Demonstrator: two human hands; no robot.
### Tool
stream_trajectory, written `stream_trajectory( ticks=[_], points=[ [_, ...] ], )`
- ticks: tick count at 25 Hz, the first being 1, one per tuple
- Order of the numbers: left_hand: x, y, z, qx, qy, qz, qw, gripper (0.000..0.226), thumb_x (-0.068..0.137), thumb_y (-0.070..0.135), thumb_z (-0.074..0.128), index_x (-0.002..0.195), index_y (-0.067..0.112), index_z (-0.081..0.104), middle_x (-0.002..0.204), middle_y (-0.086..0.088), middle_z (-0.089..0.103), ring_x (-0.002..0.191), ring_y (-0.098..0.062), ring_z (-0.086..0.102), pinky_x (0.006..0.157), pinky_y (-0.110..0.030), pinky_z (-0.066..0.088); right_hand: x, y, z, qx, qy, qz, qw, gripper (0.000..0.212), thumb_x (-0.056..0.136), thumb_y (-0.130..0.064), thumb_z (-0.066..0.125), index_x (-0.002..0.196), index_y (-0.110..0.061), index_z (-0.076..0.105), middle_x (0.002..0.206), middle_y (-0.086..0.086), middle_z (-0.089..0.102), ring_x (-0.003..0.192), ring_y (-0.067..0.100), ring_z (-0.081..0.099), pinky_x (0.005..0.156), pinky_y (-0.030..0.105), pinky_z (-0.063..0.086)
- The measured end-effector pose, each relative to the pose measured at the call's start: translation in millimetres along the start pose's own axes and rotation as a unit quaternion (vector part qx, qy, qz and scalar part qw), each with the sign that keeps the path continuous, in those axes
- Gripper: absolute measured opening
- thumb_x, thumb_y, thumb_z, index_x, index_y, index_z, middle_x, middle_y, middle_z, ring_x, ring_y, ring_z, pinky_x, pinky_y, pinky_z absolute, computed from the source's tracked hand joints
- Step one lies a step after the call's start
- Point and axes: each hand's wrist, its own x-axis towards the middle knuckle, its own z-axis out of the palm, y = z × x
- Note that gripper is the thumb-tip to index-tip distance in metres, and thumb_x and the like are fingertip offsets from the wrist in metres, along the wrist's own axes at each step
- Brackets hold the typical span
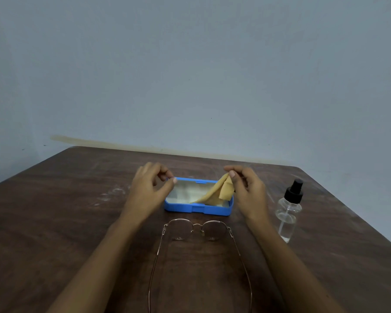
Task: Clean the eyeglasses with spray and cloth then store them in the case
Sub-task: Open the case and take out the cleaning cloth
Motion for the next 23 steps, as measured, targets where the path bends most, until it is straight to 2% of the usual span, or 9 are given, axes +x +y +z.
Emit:
stream_trajectory(
  ticks=[2, 4, 5, 8, 10, 12, 16, 20, 23],
  points=[
    [-2, 14, 6, -0.019, -0.036, 0.053, 0.998, 0.008, 0.08, 0.022, 0.066, 0.087, 0.019, 0.064, 0.087, 0.007, 0.057, 0.082, -0.009, 0.05, 0.067, -0.004, 0.033, 1, -5, -1, 0.049, 0.008, 0.012, 0.999, 0.02, 0.092, -0.006, 0.05, 0.089, -0.021, 0.063, 0.1, 0.01, 0.063, 0.088, 0.013, 0.058, 0.079, 0.024, 0.048],
    [-5, 21, 18, -0.021, -0.086, 0.065, 0.994, 0.024, 0.079, 0.032, 0.066, 0.102, 0.024, 0.063, 0.101, 0.011, 0.059, 0.091, -0.005, 0.052, 0.071, -0.004, 0.034, 3, -10, 0, 0.1, 0.005, 0.016, 0.995, 0.021, 0.092, -0.007, 0.049, 0.088, -0.023, 0.063, 0.096, 0.005, 0.064, 0.092, 0.018, 0.06, 0.084, 0.037, 0.05],
    [-7, 22, 23, -0.022, -0.107, 0.059, 0.992, 0.032, 0.079, 0.035, 0.066, 0.108, 0.024, 0.061, 0.107, 0.011, 0.059, 0.096, -0.004, 0.052, 0.074, -0.006, 0.034, 3, -12, 0, 0.126, 0.001, 0.014, 0.992, 0.021, 0.091, -0.007, 0.05, 0.088, -0.023, 0.063, 0.093, -0.001, 0.065, 0.091, 0.016, 0.06, 0.083, 0.037, 0.051],
    [-9, 23, 33, -0.03, -0.133, 0.046, 0.99, 0.042, 0.078, 0.037, 0.066, 0.116, 0.023, 0.058, 0.115, 0.009, 0.06, 0.102, -0.003, 0.052, 0.08, -0.016, 0.037, 3, -18, 3, 0.199, -0.023, 0.006, 0.98, 0.021, 0.091, -0.009, 0.05, 0.086, -0.022, 0.066, 0.078, -0.015, 0.069, 0.076, 0.003, 0.062, 0.068, 0.02, 0.052],
    [-8, 24, 33, -0.02, -0.12, 0.052, 0.991, 0.037, 0.078, 0.037, 0.066, 0.111, 0.021, 0.06, 0.109, 0.009, 0.062, 0.099, -0.004, 0.053, 0.081, -0.019, 0.039, 3, -22, 4, 0.236, -0.039, 0.01, 0.971, 0.022, 0.09, -0.011, 0.051, 0.085, -0.024, 0.068, 0.074, -0.013, 0.068, 0.072, 0.004, 0.062, 0.064, 0.017, 0.052],
    [-7, 25, 31, -0.007, -0.098, 0.06, 0.993, 0.025, 0.081, 0.031, 0.063, 0.103, 0.019, 0.064, 0.102, 0.007, 0.064, 0.094, -0.004, 0.054, 0.077, -0.014, 0.039, 4, -26, 4, 0.243, -0.042, 0.008, 0.969, 0.023, 0.089, -0.013, 0.052, 0.084, -0.026, 0.069, 0.075, -0.009, 0.066, 0.073, 0.009, 0.061, 0.065, 0.019, 0.052],
    [-5, 26, 20, -0.078, -0.074, 0.015, 0.994, 0.003, 0.082, 0.02, 0.064, 0.083, 0.022, 0.065, 0.08, 0.012, 0.065, 0.078, -0.001, 0.057, 0.063, -0.005, 0.038, 4, -28, 0, 0.203, -0.021, 0.01, 0.979, 0.019, 0.091, -0.009, 0.05, 0.087, -0.02, 0.066, 0.073, -0.005, 0.058, 0.066, 0.004, 0.053, 0.06, 0.016, 0.048],
    [-1, 24, 9, -0.154, -0.086, -0.07, 0.982, 0.013, 0.081, 0.017, 0.065, 0.075, 0.026, 0.058, 0.071, 0.005, 0.064, 0.064, -0.006, 0.055, 0.059, -0.02, 0.043, 5, -23, -4, 0.14, -0.036, 0.037, 0.989, 0.016, 0.091, -0.008, 0.05, 0.091, -0.014, 0.065, 0.079, -0.009, 0.06, 0.069, 0.002, 0.05, 0.064, 0.02, 0.042],
    [3, 23, 1, -0.253, -0.12, -0.132, 0.951, 0.014, 0.079, 0.005, 0.066, 0.079, 0.017, 0.059, 0.071, -0.002, 0.065, 0.059, -0.007, 0.064, 0.058, -0.021, 0.053, 7, -19, -5, 0.116, -0.043, 0.044, 0.991, 0.015, 0.092, -0.006, 0.048, 0.094, -0.006, 0.064, 0.077, -0.007, 0.058, 0.069, 0.006, 0.047, 0.069, 0.026, 0.039]
  ],
)
